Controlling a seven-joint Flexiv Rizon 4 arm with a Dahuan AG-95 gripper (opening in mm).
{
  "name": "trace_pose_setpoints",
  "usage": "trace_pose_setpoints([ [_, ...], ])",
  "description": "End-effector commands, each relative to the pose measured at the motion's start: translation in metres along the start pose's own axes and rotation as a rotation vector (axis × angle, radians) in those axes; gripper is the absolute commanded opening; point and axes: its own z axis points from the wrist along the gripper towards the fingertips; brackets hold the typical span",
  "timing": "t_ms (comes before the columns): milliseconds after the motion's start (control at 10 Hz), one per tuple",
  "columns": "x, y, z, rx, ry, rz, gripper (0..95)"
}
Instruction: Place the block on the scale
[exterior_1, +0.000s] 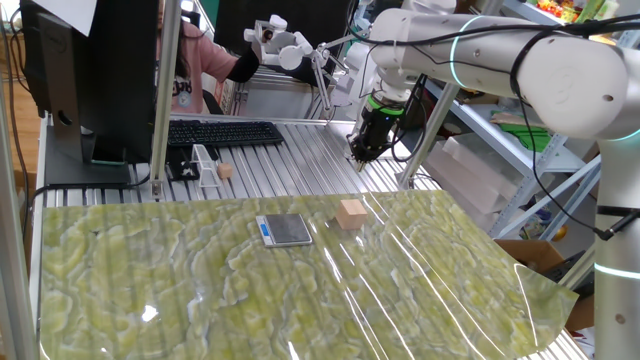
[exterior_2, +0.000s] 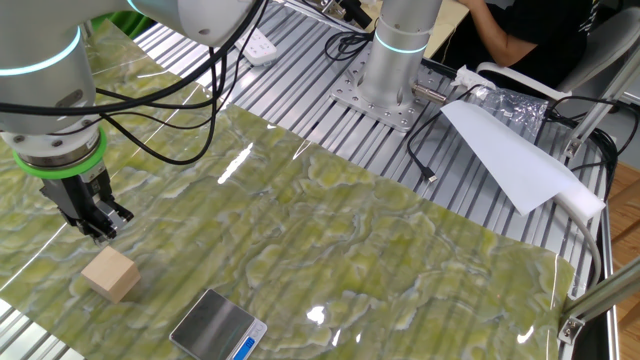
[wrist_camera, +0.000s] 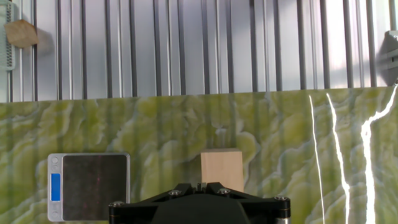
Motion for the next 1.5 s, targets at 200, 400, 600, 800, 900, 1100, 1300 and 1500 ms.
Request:
trace_pose_setpoints([
  [200,0.0005,0.0000,-0.0004,0.000,-0.001,-0.001,0.0],
  [400,0.0005,-0.0001,-0.0004,0.000,-0.001,-0.006,0.0],
  [600,0.0005,-0.0001,-0.0004,0.000,0.000,-0.005,0.0],
  [800,0.0005,-0.0001,-0.0004,0.000,0.000,0.001,0.0],
  [900,0.0005,-0.0001,-0.0004,0.000,0.001,0.003,0.0],
  [1100,0.0005,-0.0001,-0.0004,0.000,0.001,0.004,0.0],
  [1300,0.0005,-0.0001,-0.0004,0.000,0.001,0.003,0.0],
  [1500,0.0005,-0.0001,-0.0004,-0.001,0.001,0.002,0.0],
])
